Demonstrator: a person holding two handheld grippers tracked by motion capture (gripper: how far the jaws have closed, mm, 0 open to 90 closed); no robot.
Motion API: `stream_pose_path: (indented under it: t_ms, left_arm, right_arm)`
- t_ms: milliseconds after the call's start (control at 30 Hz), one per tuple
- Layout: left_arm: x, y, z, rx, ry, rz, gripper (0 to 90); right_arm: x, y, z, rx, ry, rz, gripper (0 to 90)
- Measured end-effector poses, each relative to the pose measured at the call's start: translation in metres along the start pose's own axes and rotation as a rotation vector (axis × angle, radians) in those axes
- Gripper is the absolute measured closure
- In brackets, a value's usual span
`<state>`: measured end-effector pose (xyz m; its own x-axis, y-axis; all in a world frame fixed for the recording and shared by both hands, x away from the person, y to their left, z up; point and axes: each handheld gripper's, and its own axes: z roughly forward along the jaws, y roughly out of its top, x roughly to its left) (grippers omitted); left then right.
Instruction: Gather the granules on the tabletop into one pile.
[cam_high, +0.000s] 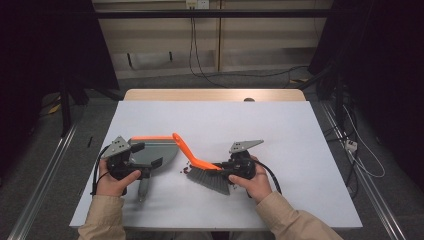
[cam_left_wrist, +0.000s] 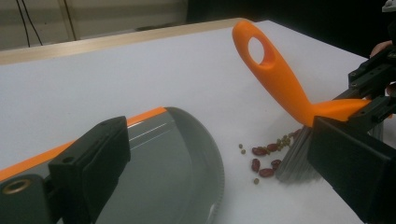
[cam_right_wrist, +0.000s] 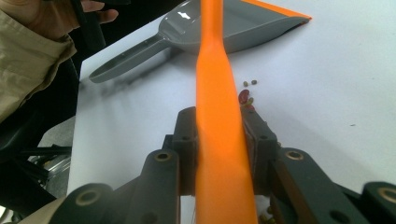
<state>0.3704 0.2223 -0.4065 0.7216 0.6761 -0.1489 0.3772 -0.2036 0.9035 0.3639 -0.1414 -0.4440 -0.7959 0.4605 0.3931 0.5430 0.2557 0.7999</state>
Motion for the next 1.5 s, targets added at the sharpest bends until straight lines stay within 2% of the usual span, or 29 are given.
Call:
stream_pose_path:
  t_ms: [267,567,700,800,933,1000,1233,1333,1500]
  left_arm:
    - [0.0,0.0,0.001,0.002,-0.001,0.001,6.0]
    - [0.0,0.0,0.001,0.0,-0.003,0.003,6.0]
    - [0.0,0.0,0.0,0.004,0.0,0.001,6.0]
    - [0.0,0.0,0.001,0.008,0.001,-0.004,6.0]
    - [0.002,-0.001,0.001,0.009,0.005,-0.003,6.0]
    - [0.003,-0.001,0.001,0.009,0.007,-0.009,6.0]
    - [0.007,-0.003,0.0,0.011,0.018,-0.022,6.0]
    - [0.009,-0.004,-0.001,0.014,0.03,-0.024,6.0]
    - [0.012,-0.005,-0.002,0.021,0.054,-0.03,5.8]
  right_arm:
    - [-0.004,0.002,-0.002,-0.004,-0.01,0.001,71.5]
    - [-0.003,0.009,-0.009,-0.047,0.031,0.017,71.5]
    - [-0.005,0.022,-0.016,-0.072,0.019,-0.052,71.5]
    - [-0.014,0.032,-0.016,-0.082,0.016,-0.113,71.5]
    - [-0.026,0.043,-0.009,-0.056,-0.003,-0.207,71.5]
    - [-0.032,0.046,-0.005,-0.053,0.008,-0.242,71.5]
    - [-0.047,0.05,0.009,-0.043,0.035,-0.309,71.5]
    - [-0.051,0.051,0.011,-0.055,0.052,-0.312,71.5]
    - [-0.057,0.054,0.016,-0.062,0.073,-0.37,71.5]
